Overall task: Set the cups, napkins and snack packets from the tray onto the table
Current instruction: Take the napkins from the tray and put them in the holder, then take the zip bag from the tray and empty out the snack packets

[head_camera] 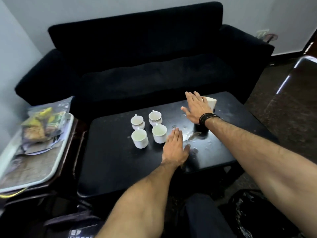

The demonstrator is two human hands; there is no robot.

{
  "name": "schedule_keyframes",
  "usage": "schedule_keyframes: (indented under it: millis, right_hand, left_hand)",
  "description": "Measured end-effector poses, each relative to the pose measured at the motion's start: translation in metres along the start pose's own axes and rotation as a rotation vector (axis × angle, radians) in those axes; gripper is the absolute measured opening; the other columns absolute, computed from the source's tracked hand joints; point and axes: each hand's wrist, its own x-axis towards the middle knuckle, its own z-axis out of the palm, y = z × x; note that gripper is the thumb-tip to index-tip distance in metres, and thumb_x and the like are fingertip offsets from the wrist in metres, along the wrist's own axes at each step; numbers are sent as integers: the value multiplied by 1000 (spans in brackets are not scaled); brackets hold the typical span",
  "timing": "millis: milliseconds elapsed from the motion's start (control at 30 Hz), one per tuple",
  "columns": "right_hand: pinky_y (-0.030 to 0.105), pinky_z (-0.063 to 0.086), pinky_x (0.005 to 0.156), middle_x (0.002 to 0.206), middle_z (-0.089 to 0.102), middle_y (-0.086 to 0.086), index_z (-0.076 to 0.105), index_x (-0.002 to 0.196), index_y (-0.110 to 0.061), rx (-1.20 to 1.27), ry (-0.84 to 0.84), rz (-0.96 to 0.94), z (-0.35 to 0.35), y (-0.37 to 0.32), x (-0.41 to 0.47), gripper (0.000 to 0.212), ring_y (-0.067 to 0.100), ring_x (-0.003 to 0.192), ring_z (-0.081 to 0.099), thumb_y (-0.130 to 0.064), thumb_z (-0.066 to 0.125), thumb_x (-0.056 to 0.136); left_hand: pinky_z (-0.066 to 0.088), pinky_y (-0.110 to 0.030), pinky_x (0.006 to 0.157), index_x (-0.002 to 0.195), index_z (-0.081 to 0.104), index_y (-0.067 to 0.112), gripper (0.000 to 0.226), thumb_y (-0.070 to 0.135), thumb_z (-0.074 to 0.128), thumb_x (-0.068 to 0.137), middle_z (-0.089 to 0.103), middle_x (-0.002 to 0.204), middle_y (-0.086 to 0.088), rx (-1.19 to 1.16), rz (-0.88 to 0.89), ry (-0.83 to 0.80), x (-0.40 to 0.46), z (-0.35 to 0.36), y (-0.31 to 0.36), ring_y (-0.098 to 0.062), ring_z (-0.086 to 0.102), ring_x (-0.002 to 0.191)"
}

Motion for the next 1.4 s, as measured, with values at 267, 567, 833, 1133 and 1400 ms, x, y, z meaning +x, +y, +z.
schedule_keyframes:
  millis: [267, 567, 833, 1133, 1400]
  right_hand:
    - [47, 18, 118, 157, 30, 7, 20, 153, -12, 5, -44, -219, -15, -144, -13, 67, 26, 149, 17, -44, 41, 99]
    - [48, 28, 113, 148, 43, 10, 32, 147, -15, 3, -168, -479, 0, -332, -39, 60, 30, 140, 34, -48, 41, 98]
    - [47, 36, 104, 136, 52, 11, 45, 135, -14, 41, -263, -565, 51, -425, -32, 54, 31, 129, 44, -51, 45, 95]
    - [39, 45, 95, 140, 50, 16, 39, 142, -6, 283, -342, -380, 115, -478, 61, 63, 34, 124, 50, -48, 49, 96]
    - [29, 47, 92, 143, 51, 13, 43, 143, -5, 634, -392, -72, 161, -514, 137, 66, 28, 126, 54, -45, 58, 92]
  left_hand:
    - [4, -37, 125, 157, 7, 4, 77, 47, 38, 101, 3, 167, -12, 78, -168, 185, -58, -117, -107, -24, 0, 154]
    - [7, -39, 124, 158, 9, 4, 82, 51, 39, 98, 3, 167, -13, 122, -573, 244, -202, -181, -267, -26, 2, 154]
    - [5, -41, 124, 157, 7, 3, 86, 56, 37, 97, 3, 166, -15, 159, -749, 124, -248, -172, -350, -27, 0, 154]
    - [-3, -47, 122, 157, -3, 8, 89, 69, 18, 96, -10, 165, -14, 68, -806, 31, -163, -167, -423, -29, -6, 154]
    - [-4, -47, 123, 159, -1, 12, 83, 66, 12, 96, -6, 167, -10, 81, -798, 107, -141, -111, -460, -24, -6, 154]
